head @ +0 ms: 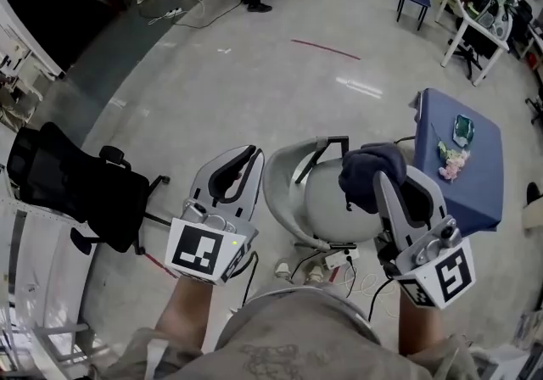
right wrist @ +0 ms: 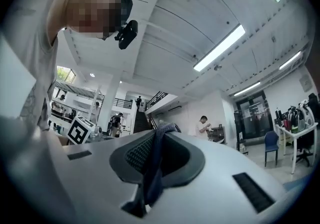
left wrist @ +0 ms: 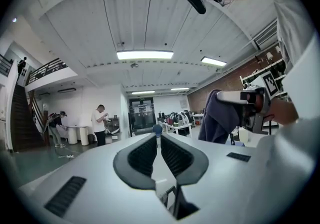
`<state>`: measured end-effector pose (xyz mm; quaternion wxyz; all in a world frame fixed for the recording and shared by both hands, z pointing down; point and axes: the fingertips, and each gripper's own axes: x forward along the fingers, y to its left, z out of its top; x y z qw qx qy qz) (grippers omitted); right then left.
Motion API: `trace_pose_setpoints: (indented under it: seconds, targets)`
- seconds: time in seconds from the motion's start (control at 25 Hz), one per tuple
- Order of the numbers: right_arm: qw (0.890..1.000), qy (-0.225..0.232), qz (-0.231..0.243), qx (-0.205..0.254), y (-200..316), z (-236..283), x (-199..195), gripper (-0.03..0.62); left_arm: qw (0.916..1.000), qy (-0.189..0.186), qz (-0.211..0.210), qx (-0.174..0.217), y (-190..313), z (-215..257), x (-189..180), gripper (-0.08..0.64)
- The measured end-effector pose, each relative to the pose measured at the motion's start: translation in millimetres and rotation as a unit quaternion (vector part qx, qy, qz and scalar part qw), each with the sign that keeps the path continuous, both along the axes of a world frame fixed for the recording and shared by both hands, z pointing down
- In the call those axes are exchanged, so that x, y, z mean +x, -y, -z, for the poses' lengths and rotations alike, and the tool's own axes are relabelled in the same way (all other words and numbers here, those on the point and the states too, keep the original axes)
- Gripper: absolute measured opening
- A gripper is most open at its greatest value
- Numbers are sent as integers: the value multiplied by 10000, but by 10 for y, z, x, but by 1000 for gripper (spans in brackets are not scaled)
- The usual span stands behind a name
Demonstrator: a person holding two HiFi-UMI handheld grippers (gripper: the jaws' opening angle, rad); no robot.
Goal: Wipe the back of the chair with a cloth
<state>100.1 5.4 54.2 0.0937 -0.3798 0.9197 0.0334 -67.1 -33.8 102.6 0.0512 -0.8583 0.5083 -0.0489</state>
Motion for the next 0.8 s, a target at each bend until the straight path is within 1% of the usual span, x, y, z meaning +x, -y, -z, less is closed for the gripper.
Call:
trace_pose_setpoints:
  seconds: [0.12, 0.2, 0.28, 0.4, 0.52, 0.64, 0.8]
  targets:
    - [9997, -83, -214, 119, -63, 43, 115, 49, 9999, 61, -73, 117, -26, 61, 80, 37]
    - [9994, -118, -299, 127, -112, 33, 151, 49, 9998, 95, -142, 126, -56, 67, 129, 37]
    - [9993, -100, -355, 60, -154, 2, 167, 49, 9997, 56, -208, 88, -101, 67, 175, 35]
    - [9987, -196, -446, -115, -186, -145, 220, 49, 9996, 60, -259, -13, -137, -3, 229, 35]
    - [9980, -379, -436, -253, -212, -312, 206, 49, 9994, 92, -297, -136, -133, -162, 245, 35]
    - [9974, -558, -329, -317, -255, -446, 164, 49, 9991, 171, -286, -256, -133, -328, 257, 35]
    - [9966, -651, -202, -465, -254, -581, 142, 49, 9978, 420, -291, -417, -147, -528, 269, 35]
